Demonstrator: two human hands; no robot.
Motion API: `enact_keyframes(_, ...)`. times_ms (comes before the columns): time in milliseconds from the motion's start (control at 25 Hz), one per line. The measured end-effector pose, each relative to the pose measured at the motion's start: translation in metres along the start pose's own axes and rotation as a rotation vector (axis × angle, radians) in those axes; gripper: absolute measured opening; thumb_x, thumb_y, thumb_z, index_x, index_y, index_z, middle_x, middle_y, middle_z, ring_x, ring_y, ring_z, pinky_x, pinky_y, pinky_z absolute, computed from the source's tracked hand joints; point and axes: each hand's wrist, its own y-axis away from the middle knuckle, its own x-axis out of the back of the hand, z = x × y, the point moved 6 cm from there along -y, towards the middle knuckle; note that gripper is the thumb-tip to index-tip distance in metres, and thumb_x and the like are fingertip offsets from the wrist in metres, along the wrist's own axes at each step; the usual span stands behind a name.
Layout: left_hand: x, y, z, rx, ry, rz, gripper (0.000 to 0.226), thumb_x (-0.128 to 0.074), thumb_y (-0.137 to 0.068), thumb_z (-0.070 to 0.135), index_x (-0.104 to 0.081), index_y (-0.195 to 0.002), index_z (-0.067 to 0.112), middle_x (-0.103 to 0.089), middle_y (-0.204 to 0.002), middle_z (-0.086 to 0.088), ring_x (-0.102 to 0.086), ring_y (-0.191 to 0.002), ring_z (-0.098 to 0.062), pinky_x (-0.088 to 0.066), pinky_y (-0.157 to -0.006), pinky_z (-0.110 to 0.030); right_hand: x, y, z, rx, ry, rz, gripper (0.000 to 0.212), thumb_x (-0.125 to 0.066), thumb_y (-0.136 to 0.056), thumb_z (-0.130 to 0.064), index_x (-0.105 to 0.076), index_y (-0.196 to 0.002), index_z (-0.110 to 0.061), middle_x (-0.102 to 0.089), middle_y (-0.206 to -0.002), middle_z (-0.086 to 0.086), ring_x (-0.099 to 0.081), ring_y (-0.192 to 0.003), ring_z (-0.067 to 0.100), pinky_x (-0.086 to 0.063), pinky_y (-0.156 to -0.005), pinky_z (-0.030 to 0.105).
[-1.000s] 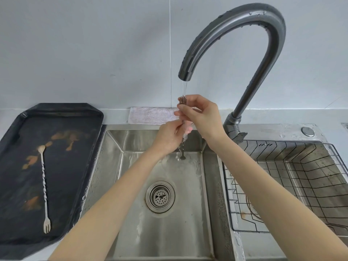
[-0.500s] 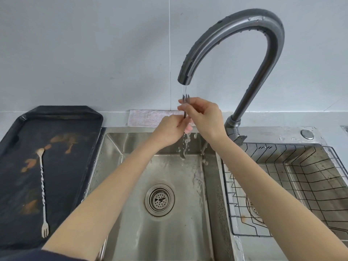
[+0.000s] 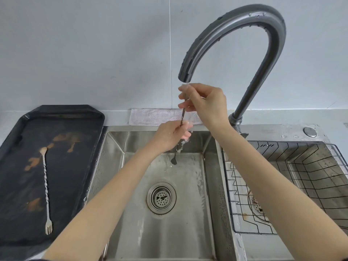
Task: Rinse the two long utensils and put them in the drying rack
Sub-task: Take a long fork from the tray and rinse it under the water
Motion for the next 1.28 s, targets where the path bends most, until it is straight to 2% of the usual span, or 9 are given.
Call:
enact_keyframes(240, -0.007, -0.004, -0.015, 0.063, -0.172, -0.010, 0.046, -0.040, -0.096, 0.034, -0.069, -0.094, -0.001, -0.076, -0.095, -0.011, -0.069, -0.088, -0.025, -0.048, -0.086, -0.030, -0.011, 0.007, 0.015, -0.016, 0.100, -0.120, 0.024, -0.044, -0.097, -0.027, -0.066, -0.098, -0.019, -0.067, -0.078, -0.007, -0.063, -0.057, 0.002, -0.051, -0.063, 0.018)
enact_keyframes(400, -0.004, 0.003, -0.038, 0.187, 0.196, 0.044, 0.031, -0.048, -0.094, 0.029, -0.068, -0.104, 0.007, -0.074, -0.094, -0.009, -0.073, -0.074, -0.015, -0.059, -0.072, -0.024, -0.016, 0.021, 0.052, -0.099, 0.322, -0.221, 0.037, -0.038, -0.098, -0.030, -0.050, -0.130, -0.016, -0.063, -0.100, 0.001, -0.060, -0.087, 0.015, -0.047, -0.077, 0.023)
enact_keyframes(480, -0.004, 0.007, -0.051, 0.245, 0.337, 0.076, 0.029, -0.048, -0.095, 0.024, -0.067, -0.106, 0.004, -0.070, -0.088, -0.006, -0.067, -0.056, 0.003, -0.055, -0.056, -0.010, -0.022, 0.037, 0.085, -0.202, 0.438, -0.353, 0.039, -0.042, -0.097, -0.030, -0.047, -0.133, -0.017, -0.064, -0.103, 0.003, -0.058, -0.094, 0.018, -0.044, -0.077, 0.018)
enact_keyframes(600, -0.007, 0.013, -0.071, 0.351, 0.552, 0.086, 0.029, -0.045, -0.097, 0.022, -0.064, -0.107, 0.002, -0.068, -0.082, -0.005, -0.065, -0.046, 0.005, -0.054, -0.055, -0.008, -0.031, 0.062, 0.128, -0.281, 0.591, -0.533, 0.034, -0.048, -0.095, -0.026, -0.055, -0.125, -0.014, -0.066, -0.120, 0.007, -0.059, -0.113, 0.023, -0.043, -0.098, 0.030)
enact_keyframes(720, -0.010, 0.022, -0.095, 0.445, 0.752, 0.114, 0.024, -0.046, -0.096, 0.024, -0.063, -0.089, 0.008, -0.067, -0.081, -0.003, -0.068, -0.051, 0.001, -0.056, -0.058, -0.012, -0.031, 0.074, 0.154, -0.313, 0.630, -0.499, 0.025, -0.046, -0.095, -0.024, -0.062, -0.090, -0.006, -0.063, -0.072, 0.002, -0.055, -0.080, 0.026, -0.042, -0.075, 0.031)
enact_keyframes(840, -0.017, 0.033, -0.123, 0.547, 0.889, 0.142, 0.022, -0.046, -0.097, 0.023, -0.059, -0.082, 0.013, -0.067, -0.085, -0.004, -0.070, -0.055, -0.002, -0.057, -0.060, -0.015, -0.031, 0.077, 0.169, -0.346, 0.620, -0.477, 0.024, -0.049, -0.093, -0.024, -0.065, -0.091, -0.006, -0.053, -0.065, -0.001, -0.045, -0.059, 0.015, -0.035, -0.063, 0.027)
enact_keyframes(1040, -0.054, 0.048, -0.170, 0.807, 1.012, 0.103, 0.020, -0.043, -0.097, 0.013, -0.055, -0.082, 0.009, -0.062, -0.099, -0.008, -0.063, -0.090, -0.020, -0.058, -0.069, -0.026, -0.035, 0.092, 0.202, -0.450, 0.578, -0.509, 0.023, -0.050, -0.094, -0.020, -0.065, -0.107, -0.008, -0.064, -0.082, 0.005, -0.053, -0.082, 0.017, -0.038, -0.075, 0.023)
enact_keyframes(1200, -0.091, 0.065, -0.203, 1.003, 1.160, 0.067, 0.010, -0.050, -0.092, 0.003, -0.056, -0.085, 0.004, -0.064, -0.088, -0.012, -0.063, -0.079, -0.020, -0.060, -0.055, -0.023, -0.037, 0.106, 0.234, -0.503, 0.639, -0.547, 0.025, -0.049, -0.094, -0.014, -0.066, -0.112, -0.009, -0.063, -0.107, 0.011, -0.060, -0.106, 0.023, -0.041, -0.085, 0.020)
enact_keyframes(1280, -0.109, 0.072, -0.215, 1.086, 1.231, 0.062, 0.010, -0.049, -0.092, 0.000, -0.055, -0.085, 0.002, -0.063, -0.087, -0.014, -0.062, -0.079, -0.022, -0.061, -0.071, -0.029, -0.038, 0.110, 0.251, -0.519, 0.698, -0.543, 0.024, -0.051, -0.093, -0.015, -0.068, -0.110, -0.009, -0.059, -0.116, 0.014, -0.059, -0.109, 0.028, -0.043, -0.093, 0.026)
